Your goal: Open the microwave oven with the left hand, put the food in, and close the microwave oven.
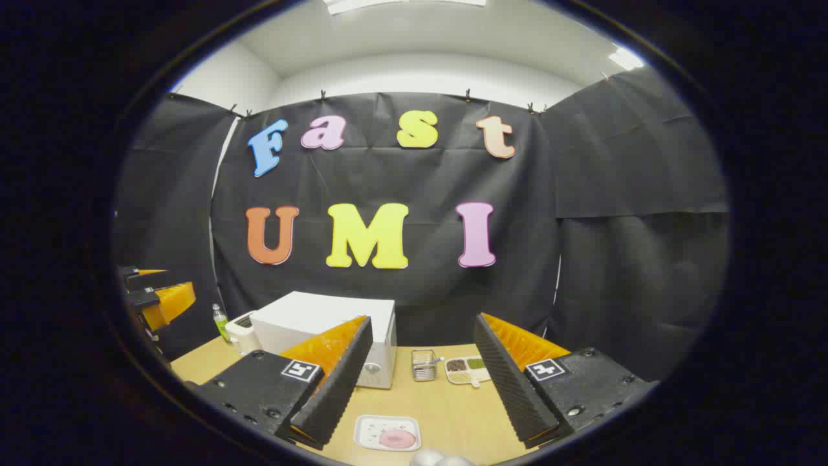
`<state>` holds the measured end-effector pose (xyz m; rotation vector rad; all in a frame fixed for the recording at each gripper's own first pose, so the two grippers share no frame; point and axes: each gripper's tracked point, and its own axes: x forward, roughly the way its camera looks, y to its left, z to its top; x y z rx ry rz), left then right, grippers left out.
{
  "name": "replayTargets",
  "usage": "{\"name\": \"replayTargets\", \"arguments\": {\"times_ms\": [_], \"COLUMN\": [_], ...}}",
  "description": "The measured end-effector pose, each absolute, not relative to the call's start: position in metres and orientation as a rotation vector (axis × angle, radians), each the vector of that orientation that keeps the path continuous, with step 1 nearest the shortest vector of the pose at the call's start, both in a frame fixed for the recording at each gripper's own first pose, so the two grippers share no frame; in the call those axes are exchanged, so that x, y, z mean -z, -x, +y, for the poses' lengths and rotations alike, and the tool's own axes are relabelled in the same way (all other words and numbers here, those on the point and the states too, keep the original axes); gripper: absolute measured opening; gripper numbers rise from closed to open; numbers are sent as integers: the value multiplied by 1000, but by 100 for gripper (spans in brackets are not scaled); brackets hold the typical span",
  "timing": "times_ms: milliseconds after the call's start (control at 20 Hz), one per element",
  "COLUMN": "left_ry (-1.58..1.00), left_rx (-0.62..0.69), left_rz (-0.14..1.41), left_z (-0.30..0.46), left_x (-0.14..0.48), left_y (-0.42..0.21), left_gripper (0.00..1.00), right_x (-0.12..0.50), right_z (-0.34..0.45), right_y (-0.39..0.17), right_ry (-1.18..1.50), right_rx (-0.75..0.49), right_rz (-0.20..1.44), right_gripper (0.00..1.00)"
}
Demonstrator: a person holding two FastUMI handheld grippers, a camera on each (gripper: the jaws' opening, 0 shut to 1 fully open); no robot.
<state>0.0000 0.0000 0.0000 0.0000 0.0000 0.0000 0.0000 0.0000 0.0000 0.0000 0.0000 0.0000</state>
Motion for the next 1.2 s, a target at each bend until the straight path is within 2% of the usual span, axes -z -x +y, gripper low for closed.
{"name": "replayTargets", "arguments": {"times_ms": [750,1200], "left_ry": [-20,-6], "left_rx": [-14,42], "left_rz": [20,43], "left_z": [0,-59], "left_x": [21,104], "left_y": [-24,-73], "left_gripper": [95,95], "right_x": [7,-7], "right_z": [-3,-24], "right_y": [-15,-18], "right_ry": [-1,19], "right_rx": [1,12], "right_rz": [18,3], "right_gripper": [100,100]}}
